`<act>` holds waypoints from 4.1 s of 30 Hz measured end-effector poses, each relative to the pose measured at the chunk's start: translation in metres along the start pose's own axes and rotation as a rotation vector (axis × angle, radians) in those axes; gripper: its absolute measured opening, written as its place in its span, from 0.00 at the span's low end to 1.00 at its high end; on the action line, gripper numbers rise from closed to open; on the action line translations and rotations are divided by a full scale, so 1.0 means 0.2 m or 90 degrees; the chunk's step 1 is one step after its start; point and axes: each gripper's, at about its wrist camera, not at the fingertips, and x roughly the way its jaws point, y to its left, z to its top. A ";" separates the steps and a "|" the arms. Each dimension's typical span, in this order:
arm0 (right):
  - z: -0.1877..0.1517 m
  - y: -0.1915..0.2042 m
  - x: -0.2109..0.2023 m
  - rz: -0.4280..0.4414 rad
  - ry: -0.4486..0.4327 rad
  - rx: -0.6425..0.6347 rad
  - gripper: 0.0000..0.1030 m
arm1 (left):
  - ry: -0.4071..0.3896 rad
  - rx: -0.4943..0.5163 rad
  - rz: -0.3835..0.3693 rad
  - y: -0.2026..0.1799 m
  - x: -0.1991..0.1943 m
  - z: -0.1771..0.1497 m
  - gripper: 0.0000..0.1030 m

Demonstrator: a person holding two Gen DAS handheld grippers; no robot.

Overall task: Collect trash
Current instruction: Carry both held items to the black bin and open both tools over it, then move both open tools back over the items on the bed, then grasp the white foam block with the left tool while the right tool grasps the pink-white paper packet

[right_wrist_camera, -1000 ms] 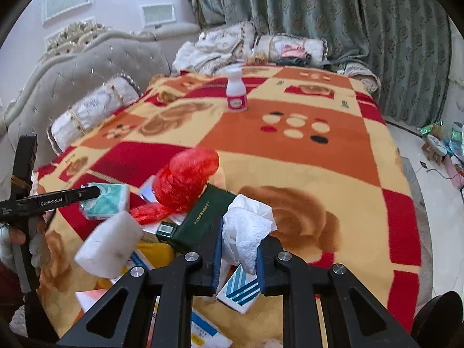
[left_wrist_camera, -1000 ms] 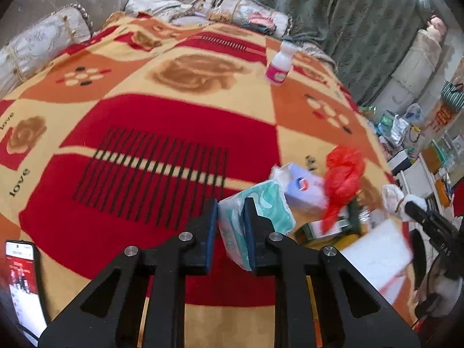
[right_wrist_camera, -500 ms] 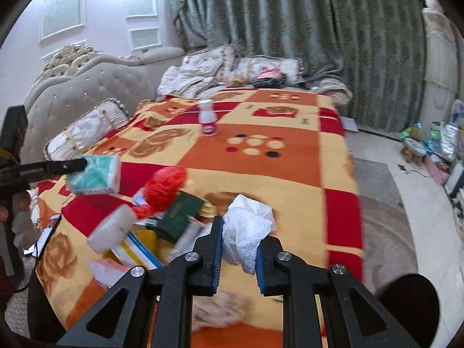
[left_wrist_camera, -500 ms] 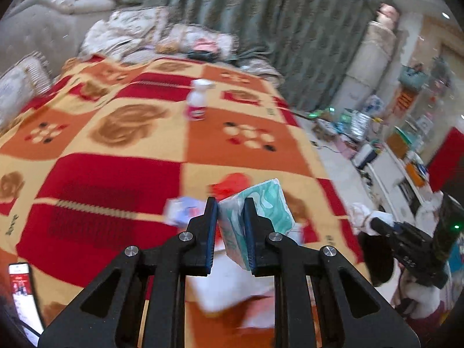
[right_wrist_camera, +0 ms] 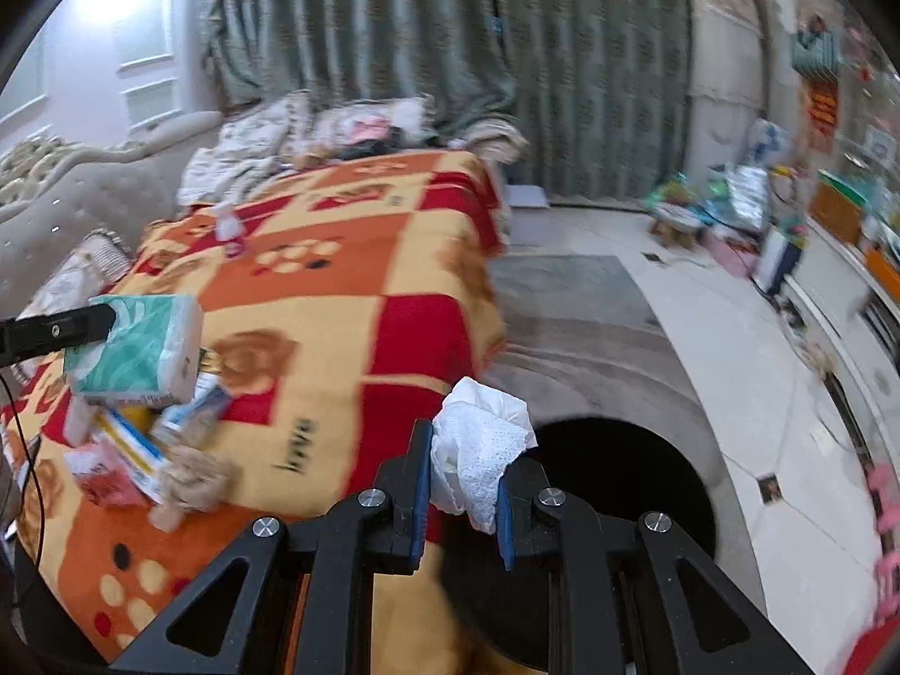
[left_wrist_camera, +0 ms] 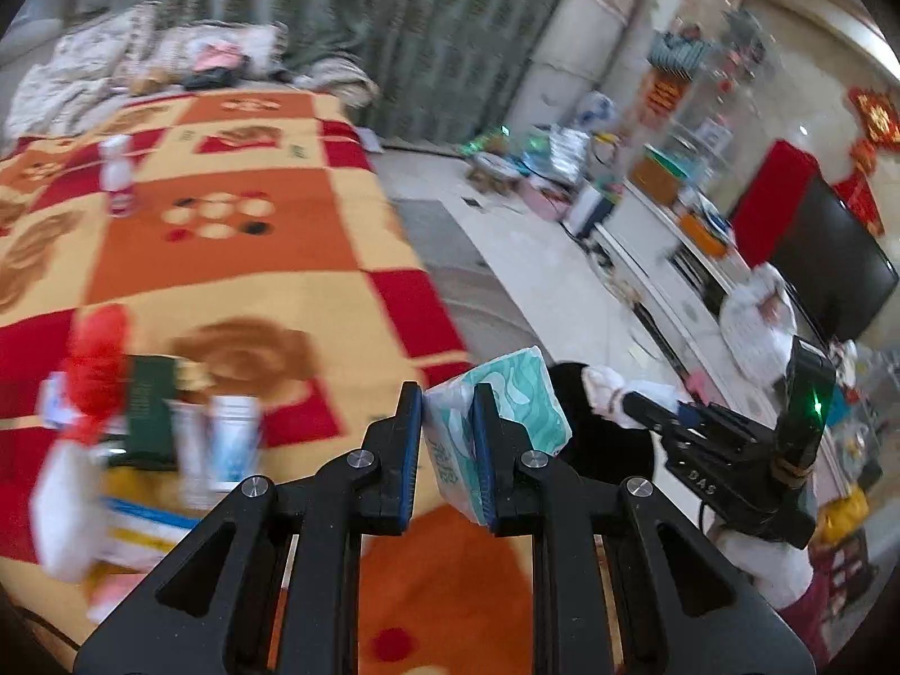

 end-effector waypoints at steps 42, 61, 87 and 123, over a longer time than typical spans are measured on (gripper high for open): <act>-0.09 0.09 0.11 0.040 0.031 0.038 0.54 | 0.019 0.019 0.115 0.03 0.13 -0.21 0.45; -0.02 0.62 0.20 0.132 0.045 -0.041 0.60 | -0.011 -0.041 0.165 0.40 -0.27 -0.27 0.45; -0.06 0.90 0.33 0.176 0.102 -0.087 0.68 | -0.006 -0.129 0.118 1.01 -0.41 -0.43 0.67; -0.25 1.37 0.36 0.348 0.129 -0.225 0.26 | -0.028 -0.154 0.126 1.20 -0.50 -0.32 0.31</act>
